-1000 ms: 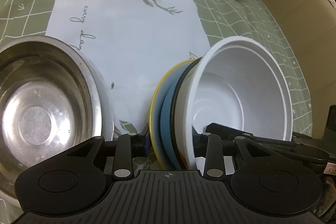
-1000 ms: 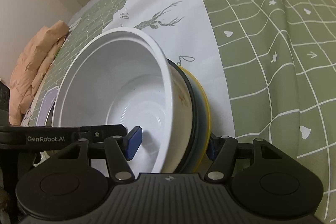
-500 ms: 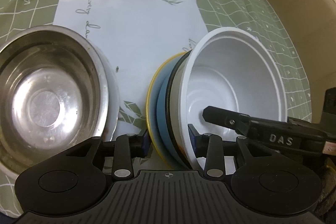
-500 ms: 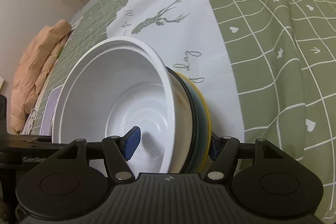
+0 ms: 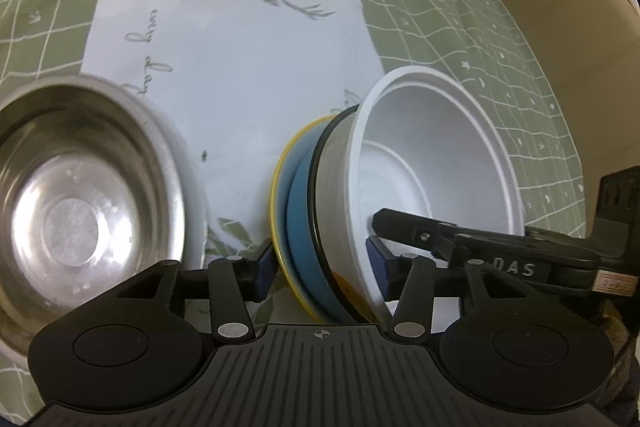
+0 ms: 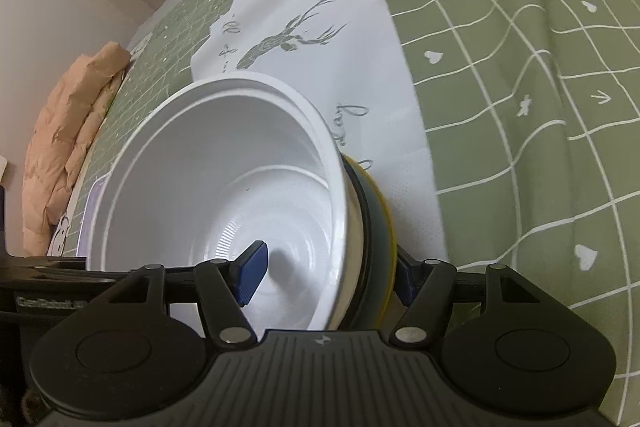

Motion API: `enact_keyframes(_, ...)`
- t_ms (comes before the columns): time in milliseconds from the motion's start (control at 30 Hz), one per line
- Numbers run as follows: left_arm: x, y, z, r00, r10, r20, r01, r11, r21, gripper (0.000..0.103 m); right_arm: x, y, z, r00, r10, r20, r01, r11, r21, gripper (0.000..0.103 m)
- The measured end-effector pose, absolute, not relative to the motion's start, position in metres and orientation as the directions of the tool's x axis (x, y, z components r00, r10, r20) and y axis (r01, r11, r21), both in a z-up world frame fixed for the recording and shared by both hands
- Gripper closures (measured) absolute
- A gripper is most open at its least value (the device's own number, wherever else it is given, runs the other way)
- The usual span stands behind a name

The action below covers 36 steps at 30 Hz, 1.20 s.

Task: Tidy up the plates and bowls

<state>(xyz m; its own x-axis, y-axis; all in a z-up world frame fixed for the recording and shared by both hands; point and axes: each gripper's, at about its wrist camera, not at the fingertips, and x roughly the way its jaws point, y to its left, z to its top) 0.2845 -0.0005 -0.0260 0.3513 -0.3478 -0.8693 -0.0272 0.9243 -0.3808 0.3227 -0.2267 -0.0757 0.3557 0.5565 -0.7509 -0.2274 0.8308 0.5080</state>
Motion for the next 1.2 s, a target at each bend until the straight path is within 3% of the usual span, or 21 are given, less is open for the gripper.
enact_keyframes(300, 0.306, -0.007, -0.025, 0.355, -0.298, -0.886, -0.013, 0.946, -0.324, 0.048, 0.326, -0.224, -0.082, 0.305, 0.584, -0.753, -0.218, 0.812, 0.541, 0.038)
enact_keyframes(633, 0.317, 0.005, -0.039, 0.337, -0.326, -0.883, -0.05, 0.931, -0.363, 0.048, 0.335, -0.224, -0.087, 0.27, 0.596, -0.757, -0.151, 0.802, 0.578, 0.039)
enact_keyframes(1200, 0.305, 0.012, -0.042, 0.311, -0.375, -0.873, -0.038, 0.913, -0.406, 0.049, 0.335, -0.22, -0.083, 0.238, 0.616, -0.751, -0.19, 0.788, 0.586, 0.04)
